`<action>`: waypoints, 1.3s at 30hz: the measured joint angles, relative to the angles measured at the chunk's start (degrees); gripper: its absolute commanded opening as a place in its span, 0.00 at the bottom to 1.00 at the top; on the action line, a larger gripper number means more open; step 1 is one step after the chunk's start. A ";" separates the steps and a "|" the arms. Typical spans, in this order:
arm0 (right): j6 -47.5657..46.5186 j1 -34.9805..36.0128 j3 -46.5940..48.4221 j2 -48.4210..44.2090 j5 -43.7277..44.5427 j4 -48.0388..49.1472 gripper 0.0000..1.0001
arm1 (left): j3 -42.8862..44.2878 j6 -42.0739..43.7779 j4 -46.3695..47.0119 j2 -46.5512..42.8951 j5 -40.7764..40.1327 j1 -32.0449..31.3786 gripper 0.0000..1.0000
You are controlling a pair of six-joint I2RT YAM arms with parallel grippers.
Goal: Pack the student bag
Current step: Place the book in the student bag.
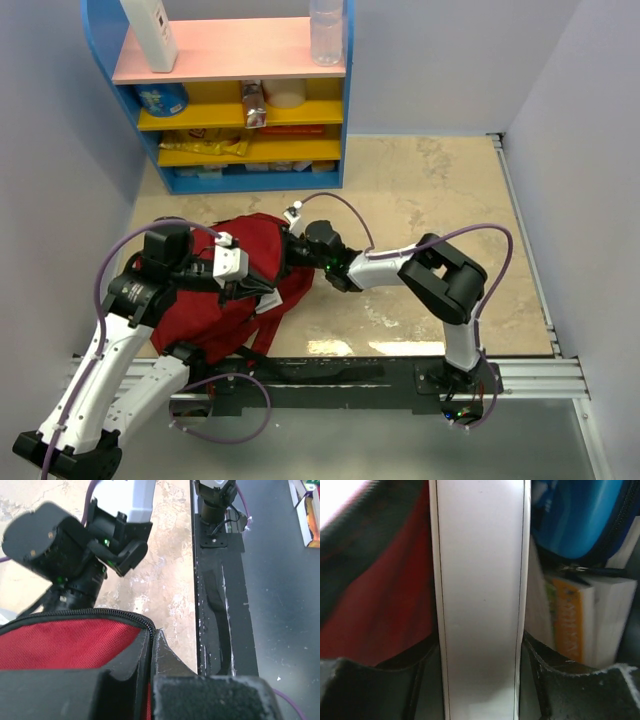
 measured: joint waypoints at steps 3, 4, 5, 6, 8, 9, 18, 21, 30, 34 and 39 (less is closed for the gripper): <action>-2.08 0.96 0.94 2.32 -0.42 -1.01 0.18 | -0.44 -1.68 1.44 0.00 0.85 0.00 0.00; -2.45 1.31 1.60 3.32 -0.70 -0.87 0.18 | -0.59 -2.23 1.99 0.00 1.22 -0.02 0.00; -2.89 1.75 2.67 4.50 -1.09 -0.70 0.18 | -0.74 -2.95 2.54 0.00 1.55 -0.02 0.00; -3.34 2.23 3.72 5.60 -1.38 -0.57 0.19 | -0.96 -3.61 3.19 0.02 1.97 -0.04 0.00; -4.09 3.13 5.97 7.48 -1.92 -0.61 0.19 | -1.11 -4.83 3.96 0.09 2.64 -0.07 0.00; -4.22 3.50 7.17 8.48 -2.16 -0.66 0.18 | -1.18 -5.46 4.42 0.13 2.91 -0.07 0.00; -3.65 4.39 15.96 13.11 -0.35 -6.40 0.19 | -2.60 -11.15 10.49 1.05 4.28 -0.07 0.00; -2.58 4.66 17.22 13.05 3.32 -9.31 0.18 | -3.02 -12.20 11.89 1.31 4.35 -0.07 0.00; 1.33 3.17 17.57 7.19 17.94 -20.85 0.17 | -2.82 -8.59 10.82 4.02 2.71 -3.30 0.00; 2.69 0.02 14.71 3.10 23.02 -23.85 0.19 | 1.57 -0.35 4.22 9.18 -0.33 -5.81 0.00; 2.49 -3.23 10.80 -0.96 28.74 -25.22 0.38 | 4.15 5.22 2.03 10.64 -2.45 -6.19 0.00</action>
